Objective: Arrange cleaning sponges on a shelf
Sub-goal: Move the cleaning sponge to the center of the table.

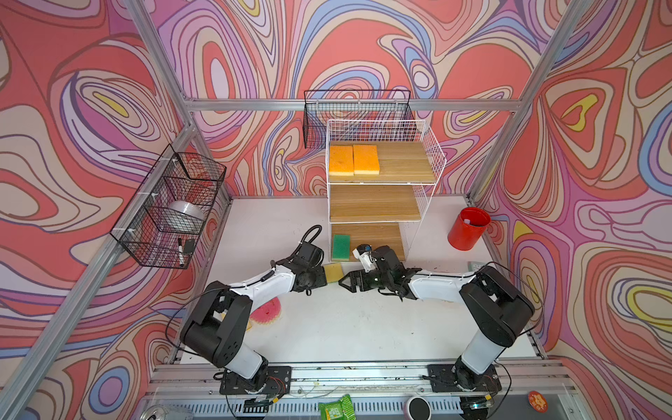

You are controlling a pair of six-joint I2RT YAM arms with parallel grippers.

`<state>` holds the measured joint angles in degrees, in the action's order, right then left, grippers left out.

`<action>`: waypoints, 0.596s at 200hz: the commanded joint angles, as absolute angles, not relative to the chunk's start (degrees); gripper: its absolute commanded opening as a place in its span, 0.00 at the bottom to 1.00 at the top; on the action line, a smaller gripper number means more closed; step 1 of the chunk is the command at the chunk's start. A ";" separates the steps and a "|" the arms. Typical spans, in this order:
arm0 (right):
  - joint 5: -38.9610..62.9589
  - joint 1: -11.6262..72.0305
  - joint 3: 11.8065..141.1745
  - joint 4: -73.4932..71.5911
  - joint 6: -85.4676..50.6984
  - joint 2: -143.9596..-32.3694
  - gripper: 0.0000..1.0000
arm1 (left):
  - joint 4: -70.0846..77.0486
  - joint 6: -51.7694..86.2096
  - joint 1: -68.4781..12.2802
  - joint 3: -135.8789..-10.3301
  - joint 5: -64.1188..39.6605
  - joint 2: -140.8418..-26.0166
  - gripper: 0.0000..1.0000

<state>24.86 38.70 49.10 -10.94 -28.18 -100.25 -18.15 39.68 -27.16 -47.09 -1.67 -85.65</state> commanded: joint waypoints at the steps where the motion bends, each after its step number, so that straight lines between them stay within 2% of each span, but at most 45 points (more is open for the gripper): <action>1: 23.61 38.67 51.52 -13.21 -28.43 -103.12 0.97 | -17.04 40.34 -24.27 -45.66 -2.53 -83.85 0.71; 32: 22.77 38.67 53.75 -14.72 -29.15 -106.86 0.96 | -10.60 40.69 -20.95 -44.02 -7.57 -85.71 0.71; 119: 27.95 39.16 57.29 -18.96 -30.73 -113.85 0.89 | -3.76 40.43 -20.66 -45.13 -10.35 -92.70 0.65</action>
<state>25.34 38.70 56.29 -17.67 -30.06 -111.85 -6.90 39.92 -20.91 -44.71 -9.19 -91.00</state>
